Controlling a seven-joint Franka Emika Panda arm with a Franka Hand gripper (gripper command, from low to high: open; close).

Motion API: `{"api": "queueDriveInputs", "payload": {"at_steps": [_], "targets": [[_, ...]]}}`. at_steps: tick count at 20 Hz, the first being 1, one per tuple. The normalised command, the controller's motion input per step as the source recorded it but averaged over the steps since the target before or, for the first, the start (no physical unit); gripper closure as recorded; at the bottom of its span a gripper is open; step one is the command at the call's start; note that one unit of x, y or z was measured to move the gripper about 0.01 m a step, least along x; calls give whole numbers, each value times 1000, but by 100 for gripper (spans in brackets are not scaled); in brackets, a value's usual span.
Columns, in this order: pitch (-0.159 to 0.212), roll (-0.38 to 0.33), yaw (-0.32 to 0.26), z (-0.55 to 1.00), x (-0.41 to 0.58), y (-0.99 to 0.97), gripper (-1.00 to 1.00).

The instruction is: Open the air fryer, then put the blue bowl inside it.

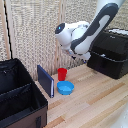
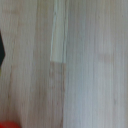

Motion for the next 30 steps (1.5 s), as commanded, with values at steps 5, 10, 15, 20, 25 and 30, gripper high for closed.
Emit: {"api": "queueDriveInputs", "payload": {"at_steps": [5,10,15,20,25,30], "targets": [[-75,-104,35,-119,-37,-697,-100],[-47,-76,51,-140,-91,-730,-100],[-45,-46,102,-178,-49,-713,-100],[-48,-29,136,-121,-7,-690,-100],[-27,-42,164,-58,-9,-661,-100],[2,-37,134,-3,-151,-724,-100]]}}
